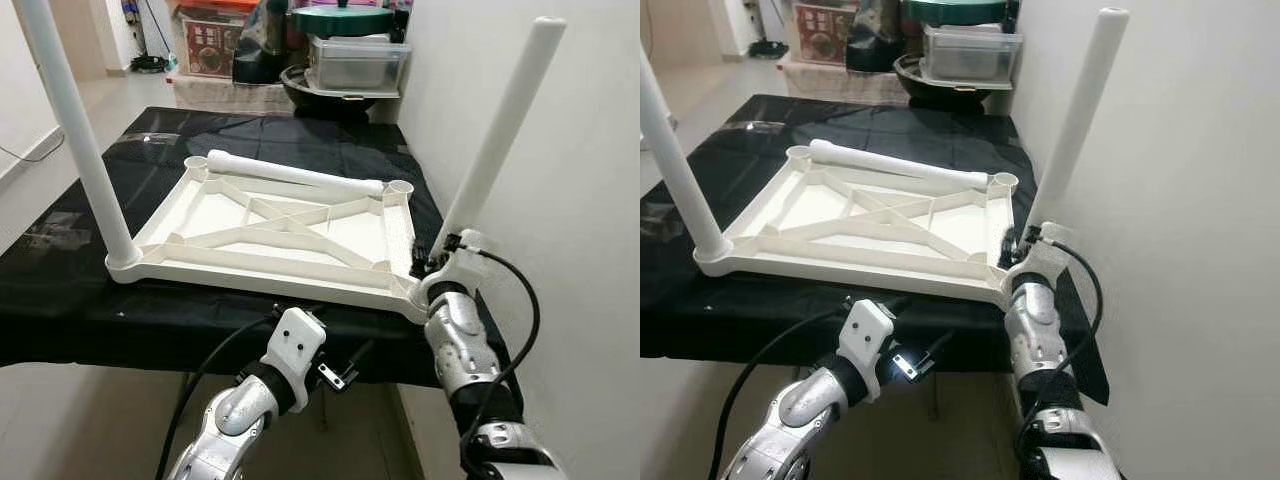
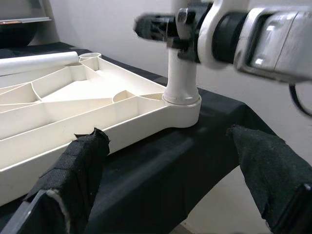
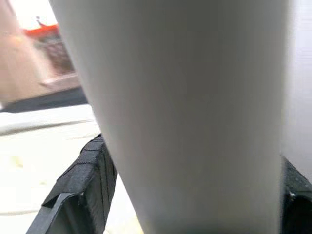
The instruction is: Building children table
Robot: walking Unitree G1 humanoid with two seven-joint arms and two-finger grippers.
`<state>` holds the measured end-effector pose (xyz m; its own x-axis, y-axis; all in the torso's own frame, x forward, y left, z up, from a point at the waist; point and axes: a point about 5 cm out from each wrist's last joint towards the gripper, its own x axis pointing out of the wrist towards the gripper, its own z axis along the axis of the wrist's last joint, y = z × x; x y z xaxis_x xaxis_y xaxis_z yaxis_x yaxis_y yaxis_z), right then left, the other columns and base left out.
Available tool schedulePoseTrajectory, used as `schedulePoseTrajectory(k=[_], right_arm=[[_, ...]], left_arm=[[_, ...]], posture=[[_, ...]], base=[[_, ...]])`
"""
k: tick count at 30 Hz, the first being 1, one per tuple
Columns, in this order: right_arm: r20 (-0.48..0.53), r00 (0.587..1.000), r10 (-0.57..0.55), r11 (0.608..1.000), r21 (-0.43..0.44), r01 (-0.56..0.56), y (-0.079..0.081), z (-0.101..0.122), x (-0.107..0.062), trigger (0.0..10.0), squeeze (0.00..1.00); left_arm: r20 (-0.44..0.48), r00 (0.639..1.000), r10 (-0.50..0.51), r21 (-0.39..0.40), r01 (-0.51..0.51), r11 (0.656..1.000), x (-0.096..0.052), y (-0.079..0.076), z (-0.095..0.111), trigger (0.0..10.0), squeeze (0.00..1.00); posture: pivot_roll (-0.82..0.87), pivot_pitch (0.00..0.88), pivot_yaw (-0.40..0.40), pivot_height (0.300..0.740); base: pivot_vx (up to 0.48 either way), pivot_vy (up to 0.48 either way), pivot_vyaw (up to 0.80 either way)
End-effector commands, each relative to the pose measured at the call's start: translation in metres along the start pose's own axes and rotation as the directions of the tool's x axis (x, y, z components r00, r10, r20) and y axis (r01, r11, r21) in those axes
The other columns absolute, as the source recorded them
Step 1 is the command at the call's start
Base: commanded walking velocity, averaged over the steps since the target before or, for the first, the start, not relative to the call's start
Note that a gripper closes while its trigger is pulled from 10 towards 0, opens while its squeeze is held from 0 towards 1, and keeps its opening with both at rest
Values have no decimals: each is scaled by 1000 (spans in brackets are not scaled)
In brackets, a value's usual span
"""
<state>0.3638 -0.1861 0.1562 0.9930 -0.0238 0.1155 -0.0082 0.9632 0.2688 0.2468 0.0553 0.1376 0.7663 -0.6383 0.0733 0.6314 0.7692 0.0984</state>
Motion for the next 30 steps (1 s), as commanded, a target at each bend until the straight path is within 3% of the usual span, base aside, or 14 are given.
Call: schedulePoseTrajectory(k=[1,4,5,6,7,8,12,13,18,21,22,26,29,30], right_arm=[[-41,984,171,985,11,-171,6,-1,-4,10000,0],[-50,972,228,974,5,-228,6,-1,-6,10000,0],[-83,927,365,930,3,-366,10,0,-13,10000,0],[-83,927,365,930,3,-366,10,0,-13,10000,0],[-118,864,489,871,11,-491,15,0,-20,10000,0],[-118,864,489,871,11,-491,15,0,-20,10000,0],[-199,706,679,723,20,-690,26,-5,-35,10000,0],[-199,706,679,723,20,-690,26,-5,-35,10000,0],[-255,563,786,591,43,-806,36,-8,-48,10000,0],[-252,554,794,581,47,-812,38,-8,-49,10000,0],[-246,550,798,577,49,-816,39,-7,-49,0,0],[-240,549,801,573,42,-818,40,-6,-49,0,0],[-229,693,683,708,-28,-706,34,-5,-33,0,0],[-221,774,593,784,-58,-618,27,-5,-24,0,0]], left_arm=[[-12,1000,-11,-6,11,1000,1,-2,-2,10000,0],[-12,1000,-11,-6,11,1000,1,-2,-2,10000,0],[-12,1000,-12,-6,12,1000,1,-2,-2,10000,0],[-12,1000,-12,-6,12,1000,1,-2,-2,10000,0],[-12,1000,-12,-6,12,1000,1,-2,-2,10000,0],[-12,1000,-12,-6,12,1000,1,-2,-2,10000,0],[-13,1000,-12,-5,12,1000,1,-1,-2,10000,0],[-13,1000,-12,-5,12,1000,1,-1,-2,10000,0],[-14,1000,-13,-4,13,1000,1,-2,-2,10000,0],[-13,1000,-13,-4,13,1000,1,-2,-2,10000,0],[-14,1000,-13,-4,13,1000,1,-2,-2,10000,0],[-14,1000,-13,-4,13,1000,1,-2,-2,10000,0],[-15,1000,-14,-5,13,1000,1,-2,-2,10000,0],[-15,1000,-14,-6,14,1000,1,-2,-2,10000,0]], posture=[[176,0,-103,740],[176,0,-103,740],[174,0,-103,740],[174,0,-103,740],[174,0,-103,740],[174,0,-103,740],[174,0,-103,740],[174,0,-103,740],[182,0,-106,740],[182,0,-106,740],[182,0,-106,740],[182,0,-104,740],[182,0,-104,740],[182,0,-104,740]], base=[[0,0,0],[0,0,0],[0,0,0],[0,0,0],[0,0,0],[0,0,0],[0,0,0],[0,0,0],[0,0,0],[0,0,0],[0,0,0],[0,0,0],[0,0,0],[0,0,0]])
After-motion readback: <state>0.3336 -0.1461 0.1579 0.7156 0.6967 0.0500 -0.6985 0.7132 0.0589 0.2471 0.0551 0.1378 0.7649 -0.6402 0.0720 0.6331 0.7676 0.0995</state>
